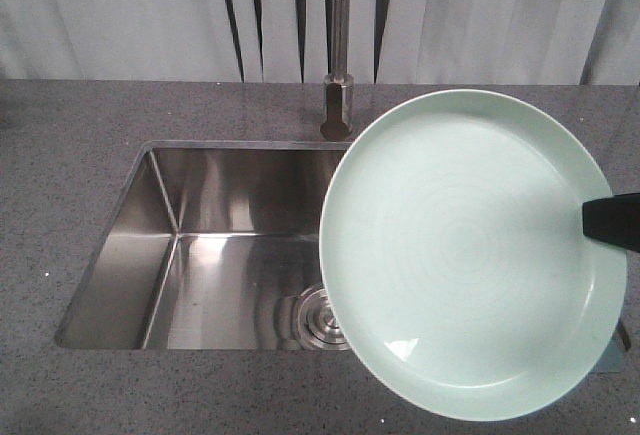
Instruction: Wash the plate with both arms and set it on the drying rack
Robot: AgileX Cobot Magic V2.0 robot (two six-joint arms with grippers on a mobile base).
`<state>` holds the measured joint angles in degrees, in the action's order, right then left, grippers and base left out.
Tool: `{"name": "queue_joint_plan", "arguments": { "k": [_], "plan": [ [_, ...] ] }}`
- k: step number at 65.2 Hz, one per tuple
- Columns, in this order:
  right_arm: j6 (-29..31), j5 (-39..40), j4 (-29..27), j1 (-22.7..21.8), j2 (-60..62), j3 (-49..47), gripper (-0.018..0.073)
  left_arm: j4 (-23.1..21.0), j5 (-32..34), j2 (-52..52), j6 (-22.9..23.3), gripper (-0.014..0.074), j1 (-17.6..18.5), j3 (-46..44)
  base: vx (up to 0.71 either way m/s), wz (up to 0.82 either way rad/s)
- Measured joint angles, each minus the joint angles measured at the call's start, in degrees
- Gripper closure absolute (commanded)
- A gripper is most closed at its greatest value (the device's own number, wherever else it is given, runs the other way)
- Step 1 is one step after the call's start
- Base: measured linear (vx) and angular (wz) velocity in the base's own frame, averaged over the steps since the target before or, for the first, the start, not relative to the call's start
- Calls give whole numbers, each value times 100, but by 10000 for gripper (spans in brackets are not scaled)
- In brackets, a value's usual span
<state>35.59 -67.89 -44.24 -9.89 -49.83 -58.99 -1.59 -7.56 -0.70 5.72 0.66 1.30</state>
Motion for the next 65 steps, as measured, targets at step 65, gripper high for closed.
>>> {"name": "queue_joint_plan", "arguments": {
  "k": [65],
  "plan": [
    [0,0,0,0,0,0,566,0,0,0,0,603,0,0,4,-3]
  ]
}}
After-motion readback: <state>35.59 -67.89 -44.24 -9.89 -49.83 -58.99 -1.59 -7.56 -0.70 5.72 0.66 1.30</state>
